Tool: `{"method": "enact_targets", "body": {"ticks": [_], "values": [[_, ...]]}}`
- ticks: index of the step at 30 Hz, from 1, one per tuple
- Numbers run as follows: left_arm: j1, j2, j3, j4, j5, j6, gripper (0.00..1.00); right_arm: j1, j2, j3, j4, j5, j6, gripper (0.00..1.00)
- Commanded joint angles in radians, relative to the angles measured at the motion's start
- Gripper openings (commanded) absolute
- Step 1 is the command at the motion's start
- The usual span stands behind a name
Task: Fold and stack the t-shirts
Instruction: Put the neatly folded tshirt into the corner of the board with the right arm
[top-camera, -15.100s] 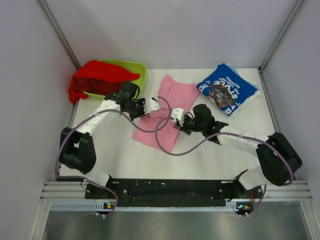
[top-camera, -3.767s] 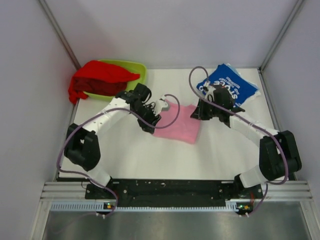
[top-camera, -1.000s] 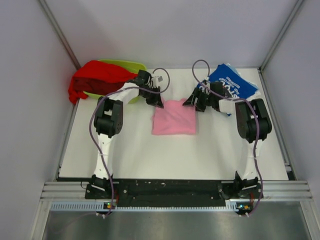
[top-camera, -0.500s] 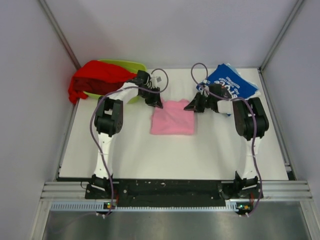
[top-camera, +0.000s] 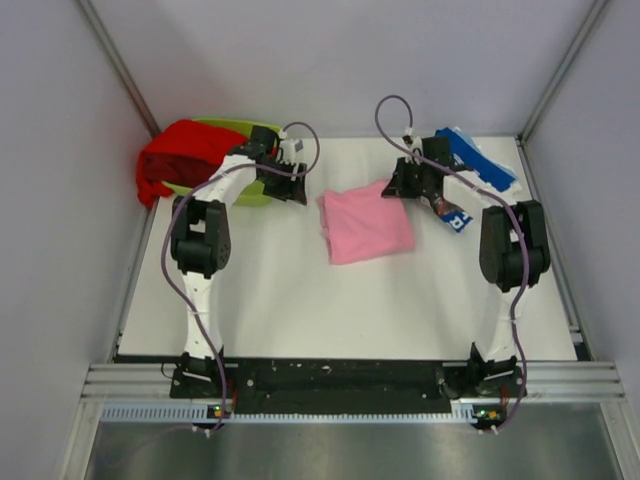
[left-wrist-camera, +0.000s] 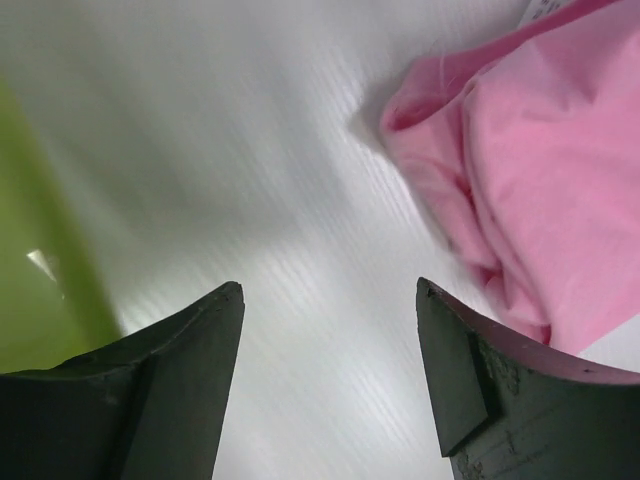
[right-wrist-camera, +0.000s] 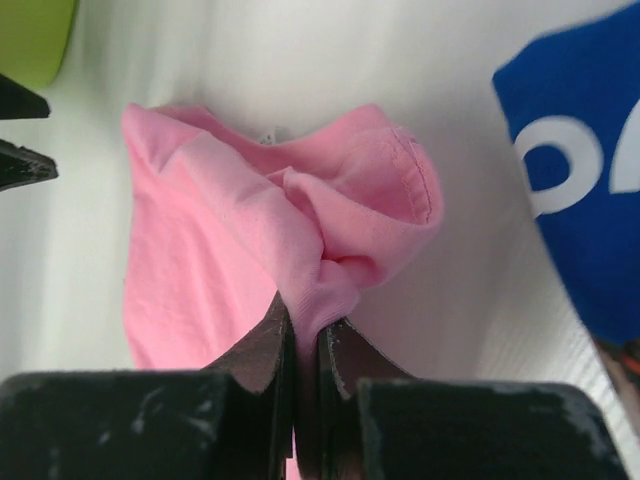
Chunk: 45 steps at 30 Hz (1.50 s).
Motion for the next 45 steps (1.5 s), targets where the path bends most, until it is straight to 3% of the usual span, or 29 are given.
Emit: {"method": "enact_targets", "body": {"ticks": [1,16,24,30,45], "values": [[0.034,-0.123,0.01,-0.011,-0.067,0.086,0.74,0.008,-0.002,0.166,-0.114,0.082,-0.111,0.0],[0.031,-0.149,-0.017,-0.009,0.013,0.103,0.74,0.002,0.108,0.471,-0.12,0.192,0.133,0.0],[0.031,-0.171,-0.047,-0.011,0.021,0.121,0.74,-0.075,0.136,0.603,-0.12,0.249,0.228,0.0],[0.031,-0.169,-0.046,-0.009,0.016,0.134,0.74,-0.145,0.049,0.58,-0.122,0.266,0.231,0.0],[0.031,-0.148,-0.032,-0.006,0.019,0.134,0.74,-0.328,-0.164,0.318,-0.043,0.246,0.246,0.0]]}}
